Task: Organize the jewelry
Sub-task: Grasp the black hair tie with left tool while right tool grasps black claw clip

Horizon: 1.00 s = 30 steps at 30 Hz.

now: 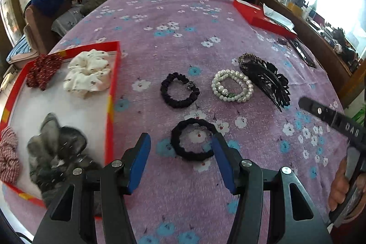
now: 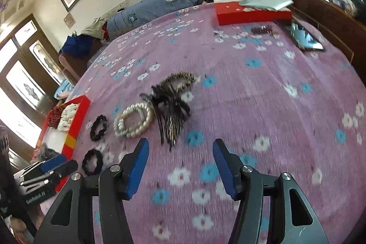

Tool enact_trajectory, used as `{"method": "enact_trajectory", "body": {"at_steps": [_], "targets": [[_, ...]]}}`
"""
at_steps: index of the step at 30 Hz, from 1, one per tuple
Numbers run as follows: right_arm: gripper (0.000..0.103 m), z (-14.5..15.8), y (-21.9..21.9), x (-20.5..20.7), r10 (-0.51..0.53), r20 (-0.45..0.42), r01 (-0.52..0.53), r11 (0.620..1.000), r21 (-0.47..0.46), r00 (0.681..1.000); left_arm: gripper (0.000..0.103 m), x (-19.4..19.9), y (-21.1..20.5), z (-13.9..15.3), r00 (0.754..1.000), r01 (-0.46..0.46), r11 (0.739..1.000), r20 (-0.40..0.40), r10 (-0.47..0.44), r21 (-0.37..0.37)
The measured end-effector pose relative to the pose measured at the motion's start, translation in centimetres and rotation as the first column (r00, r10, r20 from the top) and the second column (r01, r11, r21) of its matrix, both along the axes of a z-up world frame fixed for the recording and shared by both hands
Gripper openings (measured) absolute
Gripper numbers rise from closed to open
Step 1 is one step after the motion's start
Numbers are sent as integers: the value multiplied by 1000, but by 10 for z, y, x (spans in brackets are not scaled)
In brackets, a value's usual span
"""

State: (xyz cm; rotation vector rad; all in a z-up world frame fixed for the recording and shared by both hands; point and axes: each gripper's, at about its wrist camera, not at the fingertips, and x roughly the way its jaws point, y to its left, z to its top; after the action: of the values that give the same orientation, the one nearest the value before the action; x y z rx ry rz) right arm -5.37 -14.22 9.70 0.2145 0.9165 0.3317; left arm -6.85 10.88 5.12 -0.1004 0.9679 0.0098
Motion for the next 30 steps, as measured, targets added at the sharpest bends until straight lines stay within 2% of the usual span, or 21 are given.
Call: {"method": "enact_trajectory", "body": {"at_steps": [5,12,18,19,20,21,22,23,25,30], "targets": [[62,2,14,18,5,21,-4,999,-51,1000,45,12,3,-12,1000,3,1000,-26,-2,22],[62,-11,27,38,26,3,-25,997,-75,1000,45,16,5,-27,999,20,1000,-49,-19,22],[62,-22,39,49,36,-9,-37,992,-120,999,43,17,5,-28,999,24,999,-35,-24,23],[62,-23,40,50,37,-8,-38,991,-125,999,41,16,4,-28,999,28,999,-31,-27,33],[62,-23,41,51,39,-6,-40,991,-129,999,28,16,2,-28,999,31,998,-26,-30,49],[60,-23,42,52,41,-6,-42,991,-131,999,15,16,0,-28,999,35,997,-23,-34,69],[57,-22,42,52,44,-2,-44,990,-131,999,11,16,-1,-28,999,38,996,-21,-36,83],[44,-22,43,52,45,-1,-44,990,-130,999,10,15,-2,-28,999,42,995,-20,-40,87],[33,-22,44,53,53,-10,-54,991,-123,999,10,14,-3,-28,999,47,996,-18,-46,78],[29,-17,39,46,40,6,-39,996,-84,999,9,9,-4,-21,998,59,997,-4,-59,52]]}}
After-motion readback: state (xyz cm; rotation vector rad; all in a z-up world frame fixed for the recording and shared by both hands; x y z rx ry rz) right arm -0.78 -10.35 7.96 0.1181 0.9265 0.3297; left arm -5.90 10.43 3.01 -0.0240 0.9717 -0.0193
